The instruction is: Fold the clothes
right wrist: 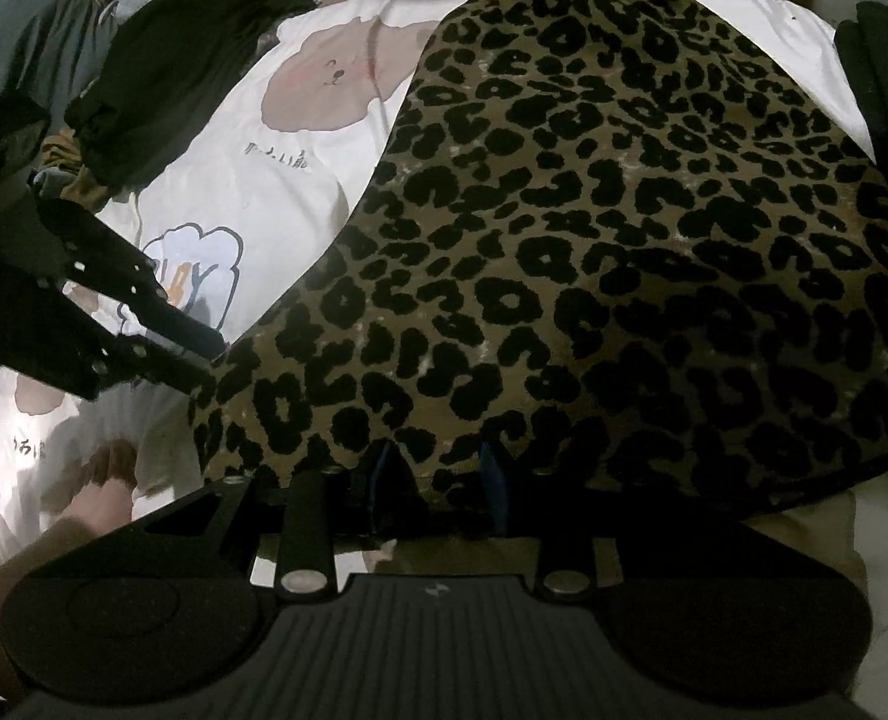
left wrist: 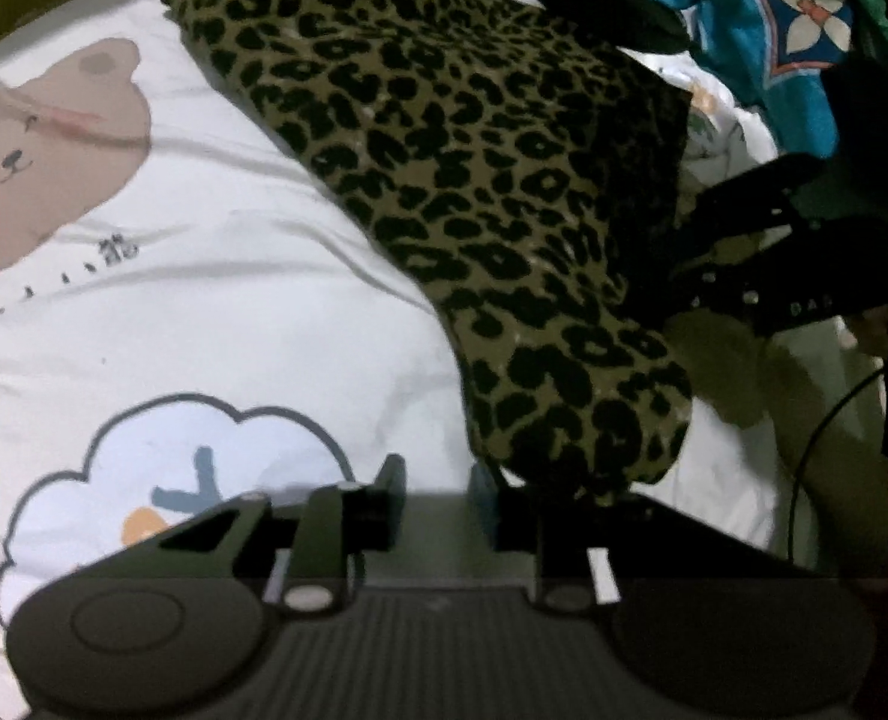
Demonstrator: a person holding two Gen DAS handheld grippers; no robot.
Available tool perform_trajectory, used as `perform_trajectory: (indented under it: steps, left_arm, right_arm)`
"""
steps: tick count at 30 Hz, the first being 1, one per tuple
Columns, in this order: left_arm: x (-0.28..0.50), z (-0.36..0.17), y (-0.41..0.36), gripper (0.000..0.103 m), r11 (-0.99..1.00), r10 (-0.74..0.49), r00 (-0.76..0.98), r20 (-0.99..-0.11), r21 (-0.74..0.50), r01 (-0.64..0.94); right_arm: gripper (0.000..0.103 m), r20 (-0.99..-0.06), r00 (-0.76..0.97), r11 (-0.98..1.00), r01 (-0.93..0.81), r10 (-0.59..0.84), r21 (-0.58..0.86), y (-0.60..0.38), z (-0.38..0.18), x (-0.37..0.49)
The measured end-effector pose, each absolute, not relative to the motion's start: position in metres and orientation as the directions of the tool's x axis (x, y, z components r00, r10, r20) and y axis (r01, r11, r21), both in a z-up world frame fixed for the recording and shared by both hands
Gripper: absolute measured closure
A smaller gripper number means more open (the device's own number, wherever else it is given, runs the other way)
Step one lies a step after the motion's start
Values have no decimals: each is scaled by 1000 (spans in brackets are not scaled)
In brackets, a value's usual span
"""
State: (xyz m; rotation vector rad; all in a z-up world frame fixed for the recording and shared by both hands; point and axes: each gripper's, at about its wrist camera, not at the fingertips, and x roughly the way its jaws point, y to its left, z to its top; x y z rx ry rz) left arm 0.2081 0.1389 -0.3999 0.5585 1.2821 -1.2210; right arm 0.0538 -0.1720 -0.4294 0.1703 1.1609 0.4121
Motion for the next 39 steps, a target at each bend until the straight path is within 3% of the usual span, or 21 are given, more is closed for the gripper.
perform_trajectory:
  steps: [2, 12, 16, 19, 25, 33, 36, 38, 39]
  left_arm:
    - [205, -399, 140, 68, 315, -375, -172, -911, -300, 901]
    - [205, -395, 135, 67, 364, -471, -144, -870, -341, 867]
    - [214, -395, 143, 74, 427, -511, -157, -845, -408, 807]
    - [221, -404, 150, 94, 470, -485, -155, -861, -406, 784]
    - [229, -411, 163, 103, 529, -476, -178, -861, -443, 724]
    - [245, -399, 176, 102, 560, -511, -200, -836, -500, 661]
    - [249, -396, 174, 94, 567, -529, -202, -825, -520, 639]
    - [249, -398, 170, 86, 573, -530, -195, -826, -517, 636]
    - [249, -398, 167, 85, 572, -529, -191, -827, -514, 639]
  right_arm:
    - [67, -853, 333, 912, -228, 401, 340, -172, -429, 54]
    - [67, -854, 330, 912, -227, 401, 341, -172, -431, 53]
    - [67, -853, 331, 912, -223, 403, 344, -172, -431, 52]
    - [67, -852, 334, 912, -223, 403, 344, -172, -430, 52]
    - [67, -816, 342, 879, -279, 467, 386, -164, -420, 49]
    - [68, -806, 274, 831, -373, 524, 414, -135, -429, 47]
    - [70, -804, 254, 814, -406, 537, 416, -125, -432, 47]
    - [81, -803, 241, 802, -428, 546, 417, -119, -434, 47]
    - [82, -802, 234, 796, -438, 550, 418, -116, -436, 47]
